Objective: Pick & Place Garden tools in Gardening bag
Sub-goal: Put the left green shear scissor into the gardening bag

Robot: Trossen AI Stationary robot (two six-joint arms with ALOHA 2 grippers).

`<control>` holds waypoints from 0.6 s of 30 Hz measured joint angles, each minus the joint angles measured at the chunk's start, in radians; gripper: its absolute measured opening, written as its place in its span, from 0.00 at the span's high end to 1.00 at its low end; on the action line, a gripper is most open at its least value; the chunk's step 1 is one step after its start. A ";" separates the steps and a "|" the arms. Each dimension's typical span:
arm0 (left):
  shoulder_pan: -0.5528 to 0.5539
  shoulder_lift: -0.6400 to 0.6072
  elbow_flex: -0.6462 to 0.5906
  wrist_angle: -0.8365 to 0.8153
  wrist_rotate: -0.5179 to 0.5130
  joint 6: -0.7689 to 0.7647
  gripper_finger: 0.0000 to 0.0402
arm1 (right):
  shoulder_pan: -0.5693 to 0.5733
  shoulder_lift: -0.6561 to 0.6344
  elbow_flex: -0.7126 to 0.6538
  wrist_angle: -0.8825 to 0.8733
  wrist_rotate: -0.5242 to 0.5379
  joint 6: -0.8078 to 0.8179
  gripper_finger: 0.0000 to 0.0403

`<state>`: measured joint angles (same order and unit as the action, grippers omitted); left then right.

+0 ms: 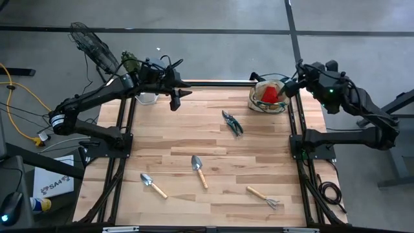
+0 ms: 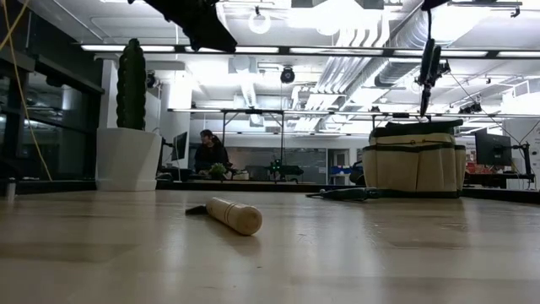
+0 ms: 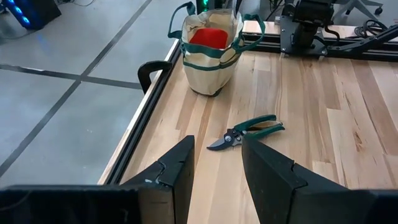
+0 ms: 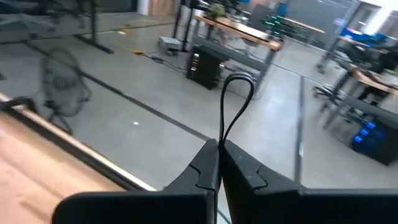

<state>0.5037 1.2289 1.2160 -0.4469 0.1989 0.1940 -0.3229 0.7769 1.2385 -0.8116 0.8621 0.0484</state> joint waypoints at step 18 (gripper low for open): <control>0.000 0.000 0.000 -0.015 -0.003 -0.008 0.68 | 0.000 0.031 0.000 -0.061 0.347 0.202 0.99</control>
<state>0.5037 1.2293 1.2160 -0.4616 0.1955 0.1860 -0.3233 0.8074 1.2388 -0.8722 1.2095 0.2507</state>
